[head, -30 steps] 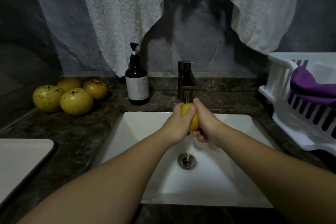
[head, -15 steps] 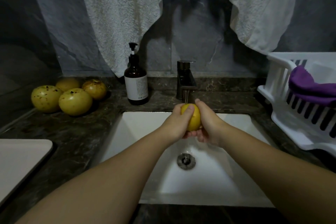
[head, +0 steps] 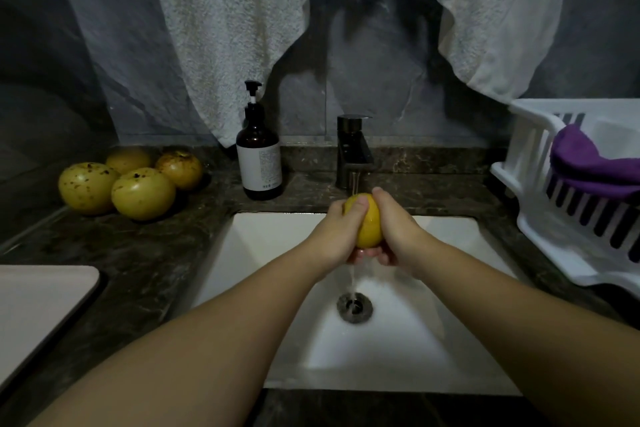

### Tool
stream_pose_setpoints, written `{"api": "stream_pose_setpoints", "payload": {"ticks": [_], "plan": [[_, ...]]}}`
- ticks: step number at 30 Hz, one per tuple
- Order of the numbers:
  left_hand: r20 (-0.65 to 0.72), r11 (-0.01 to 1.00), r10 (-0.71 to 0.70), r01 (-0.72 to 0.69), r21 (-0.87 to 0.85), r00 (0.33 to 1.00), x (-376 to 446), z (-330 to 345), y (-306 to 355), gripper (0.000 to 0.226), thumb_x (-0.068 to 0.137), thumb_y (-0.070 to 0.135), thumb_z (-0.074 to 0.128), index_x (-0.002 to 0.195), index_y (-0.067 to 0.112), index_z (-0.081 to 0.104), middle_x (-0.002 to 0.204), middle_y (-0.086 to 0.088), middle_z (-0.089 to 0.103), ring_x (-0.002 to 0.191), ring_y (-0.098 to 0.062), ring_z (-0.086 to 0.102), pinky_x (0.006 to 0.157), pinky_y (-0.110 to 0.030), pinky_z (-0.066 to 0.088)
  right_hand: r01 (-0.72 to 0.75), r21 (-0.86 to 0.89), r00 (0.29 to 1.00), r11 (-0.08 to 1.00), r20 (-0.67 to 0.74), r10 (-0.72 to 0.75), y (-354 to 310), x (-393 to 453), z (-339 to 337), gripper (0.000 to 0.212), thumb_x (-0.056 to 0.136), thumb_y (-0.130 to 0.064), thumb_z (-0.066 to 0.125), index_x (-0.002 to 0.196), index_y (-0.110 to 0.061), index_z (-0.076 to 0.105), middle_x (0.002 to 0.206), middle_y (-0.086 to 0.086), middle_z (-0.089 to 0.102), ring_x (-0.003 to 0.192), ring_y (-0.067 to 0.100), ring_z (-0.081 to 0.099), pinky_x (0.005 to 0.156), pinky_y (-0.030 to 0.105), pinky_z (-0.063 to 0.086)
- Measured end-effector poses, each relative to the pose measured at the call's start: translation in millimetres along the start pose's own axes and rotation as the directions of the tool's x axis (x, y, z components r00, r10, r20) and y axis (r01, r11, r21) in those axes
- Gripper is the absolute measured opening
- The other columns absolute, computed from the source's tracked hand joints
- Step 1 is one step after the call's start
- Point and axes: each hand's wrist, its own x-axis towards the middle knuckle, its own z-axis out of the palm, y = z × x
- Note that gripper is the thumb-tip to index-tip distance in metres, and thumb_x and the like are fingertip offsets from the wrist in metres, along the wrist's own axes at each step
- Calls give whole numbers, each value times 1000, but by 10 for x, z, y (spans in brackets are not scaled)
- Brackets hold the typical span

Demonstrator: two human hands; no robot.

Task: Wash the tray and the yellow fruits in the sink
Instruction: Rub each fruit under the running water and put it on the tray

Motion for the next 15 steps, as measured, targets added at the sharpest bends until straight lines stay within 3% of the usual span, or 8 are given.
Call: {"api": "stream_pose_setpoints", "payload": {"ticks": [2, 5, 6, 9, 10, 13, 15], "plan": [[-24, 998, 43, -41, 45, 999, 1, -2, -12, 51, 105, 59, 42, 145, 27, 38, 108, -9, 65, 84, -27, 67, 71, -41, 58, -36, 23, 998, 999, 46, 35, 3, 1, -17, 71, 92, -80, 33, 117, -20, 60, 71, 11, 61, 48, 16, 54, 42, 20, 38], [-6, 997, -51, 50, -64, 999, -14, -5, 5, 49, 103, 67, 38, 136, 30, 38, 96, -11, 69, 67, -20, 70, 58, -30, 54, 184, -88, 981, 979, -48, -189, -6, 12, 17, 50, 97, -69, 37, 122, -30, 55, 97, 8, 66, 74, 21, 65, 50, 27, 49], [-14, 996, -52, 51, -70, 999, -12, -11, 4, 49, 103, 68, 38, 135, 31, 38, 96, -10, 69, 64, -18, 71, 57, -29, 54, 177, -94, 982, 980, -44, -182, -7, 6, 22, 49, 97, -69, 38, 123, -31, 54, 99, 7, 66, 76, 21, 66, 51, 28, 49], [-34, 998, 50, -49, 32, 998, 24, -19, -40, 50, 104, 63, 42, 143, 32, 38, 110, -7, 66, 77, -17, 72, 61, -29, 54, -36, 39, 997, 999, 70, 34, 10, -10, 1, 71, 91, -81, 33, 118, -22, 61, 69, 10, 63, 50, 16, 58, 42, 21, 39], [-30, 999, 41, -41, 28, 999, 24, -14, -47, 49, 103, 63, 42, 142, 34, 39, 110, -7, 66, 79, -19, 70, 62, -29, 54, -26, 39, 998, 999, 64, 24, 2, -9, 0, 71, 91, -81, 33, 117, -22, 61, 68, 10, 63, 47, 16, 57, 42, 21, 38], [7, 998, -45, 45, -48, 999, -18, -7, -16, 48, 100, 72, 39, 133, 37, 42, 94, -8, 71, 73, -21, 69, 61, -29, 52, 149, -80, 987, 986, -52, -154, -1, 12, 17, 54, 96, -74, 34, 121, -30, 55, 93, 10, 68, 61, 20, 64, 47, 23, 41], [-17, 1000, 0, 0, 18, 1000, 6, -24, -27, 48, 101, 68, 41, 137, 36, 44, 100, -5, 70, 76, -20, 69, 62, -29, 53, 64, -8, 998, 998, -5, -64, 6, 9, 15, 61, 95, -75, 34, 119, -26, 58, 85, 11, 67, 55, 18, 61, 45, 21, 38]]}}
